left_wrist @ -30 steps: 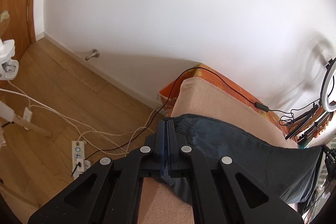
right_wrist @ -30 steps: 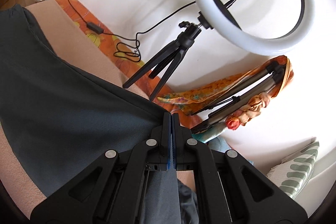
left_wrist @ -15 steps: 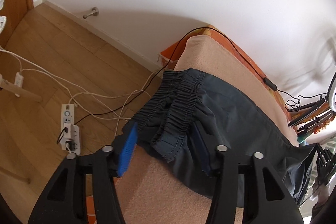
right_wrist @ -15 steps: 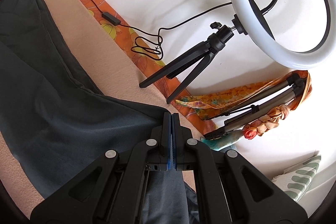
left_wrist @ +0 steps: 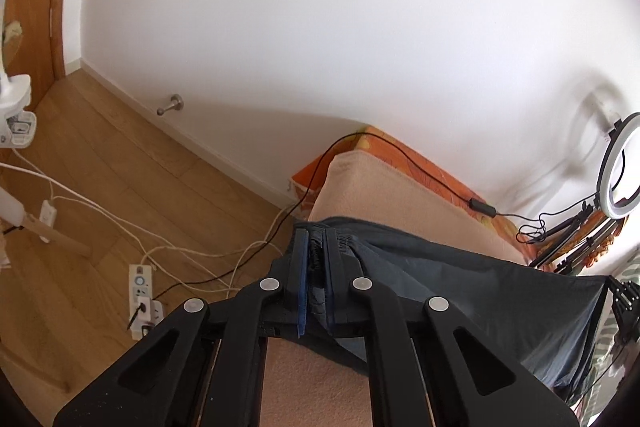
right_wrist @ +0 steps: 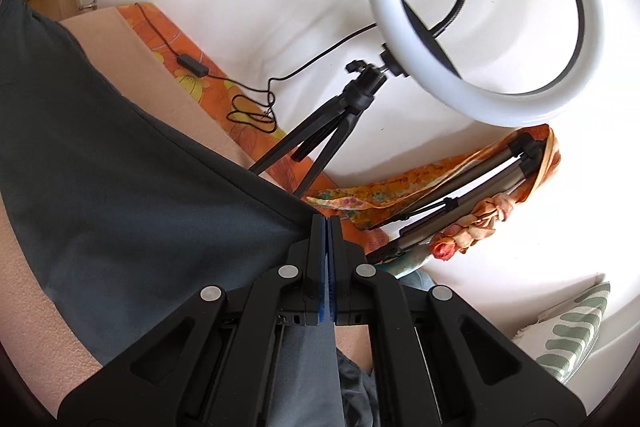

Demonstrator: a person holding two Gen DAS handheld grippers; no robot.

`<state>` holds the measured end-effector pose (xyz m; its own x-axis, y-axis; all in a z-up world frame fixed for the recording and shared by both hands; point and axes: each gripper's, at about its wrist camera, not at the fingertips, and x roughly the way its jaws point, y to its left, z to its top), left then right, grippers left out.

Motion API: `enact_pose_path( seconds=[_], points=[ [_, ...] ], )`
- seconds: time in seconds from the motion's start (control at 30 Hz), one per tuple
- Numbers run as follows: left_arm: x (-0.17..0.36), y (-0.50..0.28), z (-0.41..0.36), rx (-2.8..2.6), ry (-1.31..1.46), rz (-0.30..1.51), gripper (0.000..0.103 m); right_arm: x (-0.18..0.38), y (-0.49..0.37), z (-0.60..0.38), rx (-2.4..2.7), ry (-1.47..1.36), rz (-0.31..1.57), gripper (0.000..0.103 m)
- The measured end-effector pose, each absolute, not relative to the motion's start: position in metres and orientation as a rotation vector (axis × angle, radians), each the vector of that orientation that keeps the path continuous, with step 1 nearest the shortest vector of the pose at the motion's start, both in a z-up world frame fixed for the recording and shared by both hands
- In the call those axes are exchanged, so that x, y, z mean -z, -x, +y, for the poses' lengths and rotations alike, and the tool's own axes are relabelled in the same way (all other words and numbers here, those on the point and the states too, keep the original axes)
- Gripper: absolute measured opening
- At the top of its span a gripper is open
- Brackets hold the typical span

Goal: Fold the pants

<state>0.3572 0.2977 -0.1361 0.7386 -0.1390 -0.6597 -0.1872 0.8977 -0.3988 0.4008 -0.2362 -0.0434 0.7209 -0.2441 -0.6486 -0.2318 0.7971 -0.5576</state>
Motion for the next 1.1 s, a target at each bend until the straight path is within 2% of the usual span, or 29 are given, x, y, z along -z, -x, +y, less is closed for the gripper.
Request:
enact_pose_path(
  seconds=[0.13, 0.23, 0.37, 0.5, 0.63, 0.67, 0.7, 0.73, 0.77, 0.8, 0.83, 1.07, 1.1],
  points=[
    [0.149, -0.368, 0.303, -0.056, 0.464, 0.752, 0.005, 0.039, -0.422, -0.242, 0.034, 0.643, 0.77, 0.001],
    [0.186, -0.381, 0.301, -0.072, 0.45, 0.868, 0.005, 0.072, -0.444, -0.241, -0.007, 0.627, 0.889, 0.001],
    [0.215, -0.382, 0.3, -0.124, 0.429, 0.915, 0.006, 0.115, -0.456, -0.229, -0.025, 0.66, 0.961, 0.001],
    [0.216, -0.381, 0.299, -0.155, 0.398, 0.923, 0.009, 0.137, -0.458, -0.222, -0.033, 0.659, 0.997, 0.001],
    [0.202, -0.375, 0.305, -0.162, 0.4, 0.904, 0.013, 0.135, -0.453, -0.226, -0.043, 0.568, 1.015, 0.001],
    [0.196, -0.372, 0.305, -0.167, 0.391, 0.895, 0.017, 0.132, -0.451, -0.229, -0.053, 0.534, 1.024, 0.003],
    [0.191, -0.369, 0.305, -0.173, 0.38, 0.886, 0.027, 0.127, -0.448, -0.231, -0.063, 0.503, 1.025, 0.013],
    [0.184, -0.364, 0.305, -0.175, 0.374, 0.876, 0.03, 0.121, -0.444, -0.233, -0.065, 0.479, 1.015, 0.022],
    [0.177, -0.36, 0.303, -0.171, 0.368, 0.866, 0.03, 0.114, -0.439, -0.235, -0.063, 0.459, 1.001, 0.046],
    [0.17, -0.357, 0.301, -0.166, 0.361, 0.856, 0.03, 0.106, -0.433, -0.237, -0.065, 0.438, 0.98, 0.064],
    [0.162, -0.354, 0.298, -0.158, 0.355, 0.845, 0.03, 0.096, -0.426, -0.238, -0.069, 0.418, 0.952, 0.067],
    [0.112, -0.324, 0.236, -0.002, 0.287, 0.791, 0.03, 0.033, -0.352, -0.273, -0.092, 0.261, 0.857, 0.067],
    [0.107, -0.319, 0.224, 0.029, 0.277, 0.788, 0.033, 0.027, -0.337, -0.279, -0.089, 0.249, 0.847, 0.067]
  ],
)
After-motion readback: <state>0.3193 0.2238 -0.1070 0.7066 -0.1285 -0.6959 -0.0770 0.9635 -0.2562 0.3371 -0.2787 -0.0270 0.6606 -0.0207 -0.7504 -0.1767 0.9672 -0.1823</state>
